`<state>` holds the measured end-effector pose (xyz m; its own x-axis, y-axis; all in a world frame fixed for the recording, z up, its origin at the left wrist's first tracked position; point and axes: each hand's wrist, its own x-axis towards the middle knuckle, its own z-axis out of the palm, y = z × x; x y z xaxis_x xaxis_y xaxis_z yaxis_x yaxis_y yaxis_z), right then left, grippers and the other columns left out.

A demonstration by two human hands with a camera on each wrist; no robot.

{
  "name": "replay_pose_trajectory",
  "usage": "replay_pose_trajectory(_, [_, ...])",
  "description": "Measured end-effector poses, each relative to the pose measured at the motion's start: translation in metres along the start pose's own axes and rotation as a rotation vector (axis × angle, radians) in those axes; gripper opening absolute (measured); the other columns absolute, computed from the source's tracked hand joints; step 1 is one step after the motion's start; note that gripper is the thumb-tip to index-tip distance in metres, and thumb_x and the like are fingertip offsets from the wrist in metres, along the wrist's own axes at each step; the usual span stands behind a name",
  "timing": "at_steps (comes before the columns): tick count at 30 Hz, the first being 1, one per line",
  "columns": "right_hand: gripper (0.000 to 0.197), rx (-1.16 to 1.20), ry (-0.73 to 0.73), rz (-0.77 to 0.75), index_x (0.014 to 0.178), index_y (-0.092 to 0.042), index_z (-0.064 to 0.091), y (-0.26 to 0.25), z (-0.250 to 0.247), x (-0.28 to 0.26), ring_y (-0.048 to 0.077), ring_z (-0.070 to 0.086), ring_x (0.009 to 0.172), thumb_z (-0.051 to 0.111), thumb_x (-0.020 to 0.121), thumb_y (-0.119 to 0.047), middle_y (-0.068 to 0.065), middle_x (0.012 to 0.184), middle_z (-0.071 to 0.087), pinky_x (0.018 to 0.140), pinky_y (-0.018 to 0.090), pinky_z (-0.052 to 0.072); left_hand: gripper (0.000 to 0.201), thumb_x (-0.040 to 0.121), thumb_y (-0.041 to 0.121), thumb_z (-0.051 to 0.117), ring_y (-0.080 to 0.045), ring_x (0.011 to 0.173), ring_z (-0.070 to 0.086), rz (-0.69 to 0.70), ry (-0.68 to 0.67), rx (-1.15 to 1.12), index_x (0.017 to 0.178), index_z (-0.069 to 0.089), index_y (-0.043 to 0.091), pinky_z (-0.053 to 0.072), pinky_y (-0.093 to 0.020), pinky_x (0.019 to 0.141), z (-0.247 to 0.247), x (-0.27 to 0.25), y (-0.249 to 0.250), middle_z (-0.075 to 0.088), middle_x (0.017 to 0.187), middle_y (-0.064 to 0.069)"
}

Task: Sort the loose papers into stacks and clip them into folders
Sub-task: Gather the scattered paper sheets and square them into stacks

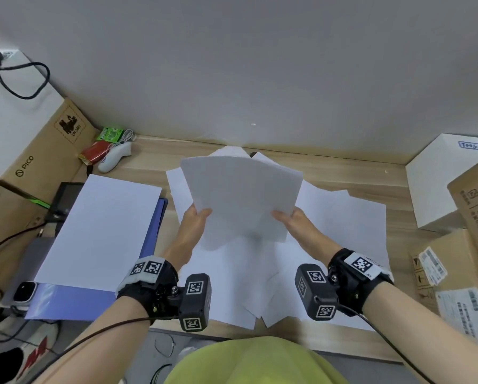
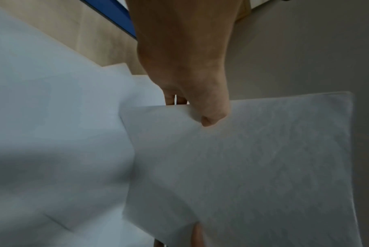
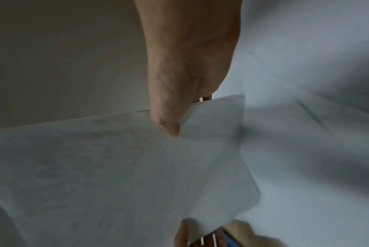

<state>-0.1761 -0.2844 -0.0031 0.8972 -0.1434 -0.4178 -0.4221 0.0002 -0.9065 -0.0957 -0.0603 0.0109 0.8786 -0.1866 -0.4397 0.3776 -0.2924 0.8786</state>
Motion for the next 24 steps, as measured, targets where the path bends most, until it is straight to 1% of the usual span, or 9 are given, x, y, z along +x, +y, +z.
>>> replay_pose_trajectory(3, [0.018,-0.049,0.18,-0.002,0.104,-0.013,0.063,0.01,-0.004,0.007,0.015,0.061,0.086,0.05,0.094,-0.021,-0.004,0.097,0.065,0.075,0.028,0.046,0.01,0.099,0.02,0.044,-0.018,0.083,0.055,-0.047,-0.006,0.052,0.099,0.054,0.016,0.045,-0.028,0.077,-0.002,0.005,-0.011,0.057,0.093,0.0])
replay_pose_trajectory(5, [0.014,-0.047,0.312,-0.016,0.092,-0.009,0.059,0.013,-0.013,0.015,0.017,0.052,0.074,0.047,0.092,-0.017,0.0,0.083,0.058,0.067,0.03,0.042,0.012,0.099,0.016,0.044,-0.016,0.066,0.057,-0.045,-0.003,0.037,0.095,0.055,0.014,0.048,-0.026,0.067,-0.003,0.008,-0.012,0.059,0.085,-0.001])
replay_pose_trajectory(8, [0.012,-0.057,0.342,0.055,0.086,-0.016,0.056,0.024,-0.033,0.027,0.018,0.05,0.076,0.046,0.093,-0.015,0.001,0.083,0.055,0.067,0.029,0.04,0.014,0.096,0.013,0.049,-0.017,0.075,0.063,-0.052,0.002,0.043,0.102,0.06,0.019,0.05,-0.027,0.072,-0.008,0.014,-0.024,0.066,0.1,-0.004])
replay_pose_trajectory(11, [0.015,-0.119,0.35,0.184,0.099,-0.015,0.057,0.044,-0.053,0.034,0.022,0.053,0.084,0.045,0.091,-0.012,0.002,0.088,0.057,0.065,0.027,0.041,0.02,0.093,0.007,0.055,-0.019,0.095,0.058,-0.089,0.023,0.073,0.106,0.059,0.022,0.045,-0.026,0.077,-0.015,0.017,-0.042,0.06,0.115,-0.006])
replay_pose_trajectory(15, [0.012,-0.16,0.279,0.369,0.091,-0.013,0.058,0.061,-0.058,0.042,0.029,0.057,0.088,0.047,0.09,-0.01,0.009,0.092,0.06,0.073,0.031,0.041,0.043,0.09,0.007,0.061,-0.018,0.116,0.048,-0.195,0.009,0.216,0.131,0.05,0.015,0.039,-0.021,0.078,-0.019,0.019,-0.058,0.047,0.136,-0.005])
replay_pose_trajectory(17, [0.023,-0.186,0.252,0.391,0.109,-0.008,0.057,0.061,-0.055,0.047,0.031,0.058,0.096,0.045,0.091,-0.013,0.013,0.105,0.061,0.076,0.031,0.042,0.05,0.089,0.006,0.063,-0.018,0.121,0.044,-0.23,-0.013,0.238,0.136,0.046,0.015,0.04,-0.019,0.075,-0.02,0.021,-0.063,0.041,0.143,-0.004])
replay_pose_trajectory(18, [0.029,-0.212,0.234,0.39,0.119,-0.007,0.054,0.059,-0.053,0.05,0.031,0.057,0.102,0.044,0.092,-0.014,0.015,0.115,0.06,0.08,0.032,0.044,0.053,0.089,0.006,0.064,-0.019,0.126,0.042,-0.238,-0.016,0.259,0.138,0.045,0.014,0.039,-0.019,0.08,-0.021,0.022,-0.065,0.039,0.146,-0.004])
replay_pose_trajectory(21, [0.051,-0.335,0.167,0.39,0.147,-0.011,0.03,0.045,-0.047,0.058,0.029,0.038,0.135,0.04,0.097,-0.016,0.01,0.15,0.035,0.105,0.037,0.034,0.061,0.089,0.004,0.064,-0.019,0.131,0.038,-0.249,-0.032,0.312,0.144,0.038,0.012,0.038,-0.012,0.084,-0.027,0.024,-0.072,0.034,0.147,0.003])
replay_pose_trajectory(24, [0.058,-0.398,0.11,0.391,0.152,-0.011,0.013,0.034,-0.045,0.069,0.025,0.019,0.146,0.037,0.101,-0.018,0.005,0.159,0.016,0.115,0.035,0.022,0.064,0.088,0.007,0.067,-0.02,0.14,0.031,-0.272,-0.048,0.32,0.145,0.04,0.016,0.031,-0.02,0.094,-0.032,0.029,-0.079,0.032,0.153,0.0])
